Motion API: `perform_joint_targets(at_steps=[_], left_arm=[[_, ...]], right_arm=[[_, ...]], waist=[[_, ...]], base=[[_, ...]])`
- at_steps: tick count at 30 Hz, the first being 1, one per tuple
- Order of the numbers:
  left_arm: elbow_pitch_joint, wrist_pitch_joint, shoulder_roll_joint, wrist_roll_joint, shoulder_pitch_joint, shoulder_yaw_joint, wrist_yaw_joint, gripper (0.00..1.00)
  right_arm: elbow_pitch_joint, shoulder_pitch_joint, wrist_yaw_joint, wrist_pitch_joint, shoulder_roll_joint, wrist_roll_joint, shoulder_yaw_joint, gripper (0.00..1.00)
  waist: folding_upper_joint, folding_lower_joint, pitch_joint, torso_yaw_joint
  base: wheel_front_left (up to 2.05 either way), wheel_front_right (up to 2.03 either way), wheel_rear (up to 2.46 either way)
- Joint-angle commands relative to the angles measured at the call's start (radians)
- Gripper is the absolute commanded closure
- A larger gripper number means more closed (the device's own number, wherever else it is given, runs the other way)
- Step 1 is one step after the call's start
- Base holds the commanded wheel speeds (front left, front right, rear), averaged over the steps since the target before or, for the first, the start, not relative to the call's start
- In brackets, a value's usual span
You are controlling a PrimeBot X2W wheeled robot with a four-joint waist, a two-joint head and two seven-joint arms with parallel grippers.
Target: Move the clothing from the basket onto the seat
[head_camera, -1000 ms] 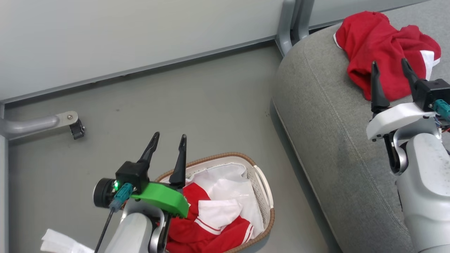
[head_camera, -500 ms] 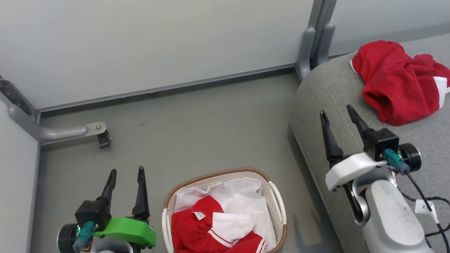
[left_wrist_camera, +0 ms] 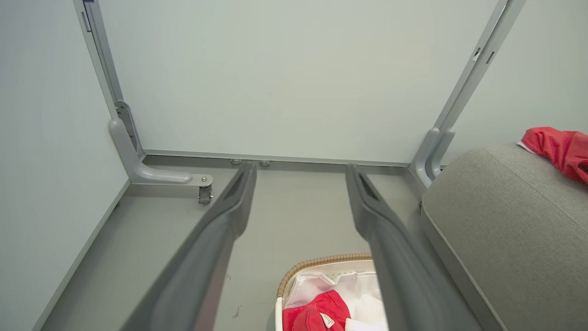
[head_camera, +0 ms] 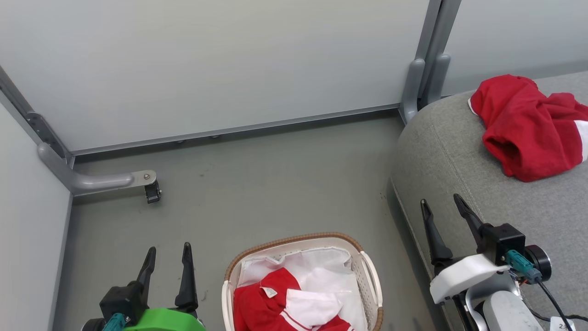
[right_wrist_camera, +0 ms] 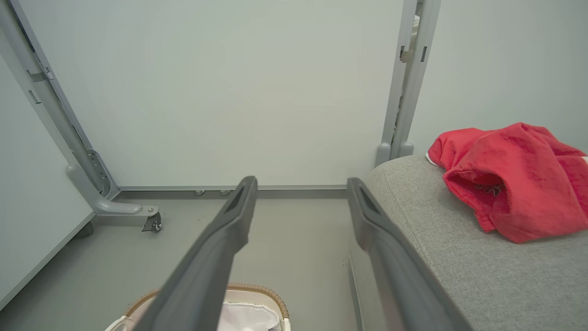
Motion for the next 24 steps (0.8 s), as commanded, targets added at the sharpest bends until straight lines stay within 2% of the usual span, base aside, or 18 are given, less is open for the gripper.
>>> perform_joint_targets(at_steps=[1,24], left_arm=[[-0.005,0.000,0.000,-0.007,0.018,-0.003,0.006,0.00],[-0.008,0.000,-0.001,-0.029,0.023,0.001,0.024,0.00]], right_arm=[[-0.009,0.024,-0.001,-0.005,-0.004,0.004,-0.011,0.00],[-0.021,0.054,-0.001,-0.005,-0.003,0.037,-0.005,0.00]], waist=[[0.0000,0.0001,-0.008,0.006],[0.0000,0.0001,-0.021,0.017]], base=[[0.00,0.00,0.00],[0.00,0.00,0.00]])
